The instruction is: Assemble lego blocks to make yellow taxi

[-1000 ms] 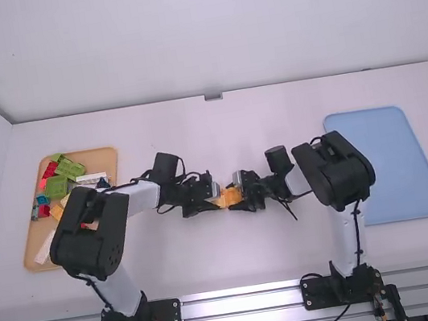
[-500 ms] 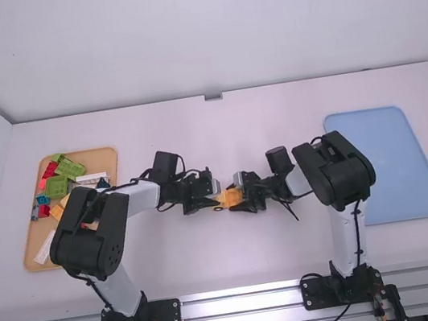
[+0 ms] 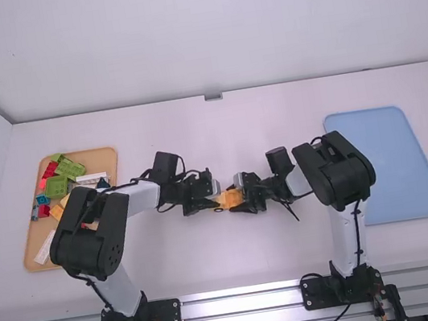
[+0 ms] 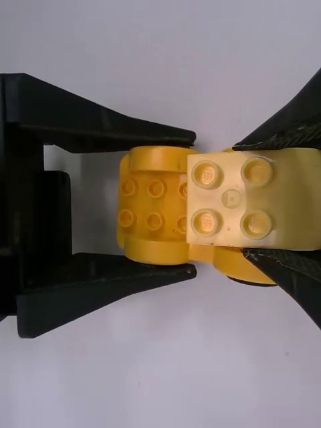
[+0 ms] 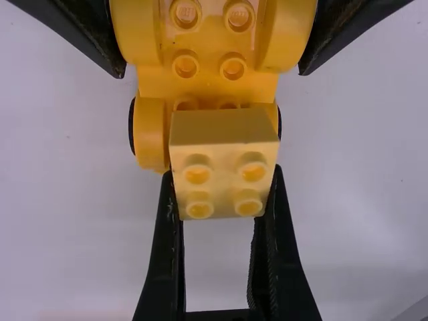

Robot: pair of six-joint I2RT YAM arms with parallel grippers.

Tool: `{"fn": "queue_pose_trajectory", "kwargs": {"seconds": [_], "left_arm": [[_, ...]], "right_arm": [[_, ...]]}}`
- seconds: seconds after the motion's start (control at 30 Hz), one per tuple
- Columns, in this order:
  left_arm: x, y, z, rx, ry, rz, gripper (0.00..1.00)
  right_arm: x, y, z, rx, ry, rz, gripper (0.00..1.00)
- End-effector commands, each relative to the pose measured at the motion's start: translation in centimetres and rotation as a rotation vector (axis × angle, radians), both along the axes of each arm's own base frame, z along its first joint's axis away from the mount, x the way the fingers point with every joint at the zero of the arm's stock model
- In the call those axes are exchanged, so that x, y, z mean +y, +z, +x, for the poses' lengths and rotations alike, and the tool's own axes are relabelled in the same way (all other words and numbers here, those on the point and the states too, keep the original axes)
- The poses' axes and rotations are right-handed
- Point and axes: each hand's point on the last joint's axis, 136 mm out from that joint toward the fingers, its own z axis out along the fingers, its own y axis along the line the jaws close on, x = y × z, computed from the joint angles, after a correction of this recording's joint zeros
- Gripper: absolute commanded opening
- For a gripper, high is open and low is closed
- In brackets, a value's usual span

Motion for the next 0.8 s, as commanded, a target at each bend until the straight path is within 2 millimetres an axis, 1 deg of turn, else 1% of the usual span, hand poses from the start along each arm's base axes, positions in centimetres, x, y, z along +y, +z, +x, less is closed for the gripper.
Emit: {"fn": "queue_pose_trajectory", "kwargs": {"seconds": [0.0, 0.3, 0.4, 0.6, 0.77], "left_arm": [[0.42, -0.42, -0.09, -0.006, 0.007, 0.03, 0.02], [0.79, -0.75, 0.09, -0.005, 0.019, 0.048, 0.02], [0.57, -0.68, -0.04, -0.005, 0.012, 0.043, 0.02], [1.04, -0.97, 0.11, -0.002, 0.026, 0.064, 0.02], [0.81, -0.93, 0.05, -0.005, 0.02, 0.06, 0.02]], "right_arm": [[-0.33, -1.28, -0.81, 0.046, -0.01, -0.031, 0.53], [-0.4, -1.39, -0.98, 0.059, -0.01, -0.036, 0.52], [-0.43, -1.45, -1.08, 0.066, -0.009, -0.038, 0.52], [-0.42, -1.52, -1.21, 0.074, -0.006, -0.042, 0.52], [-0.44, -1.59, -1.2, 0.086, -0.004, -0.048, 0.52]]}}
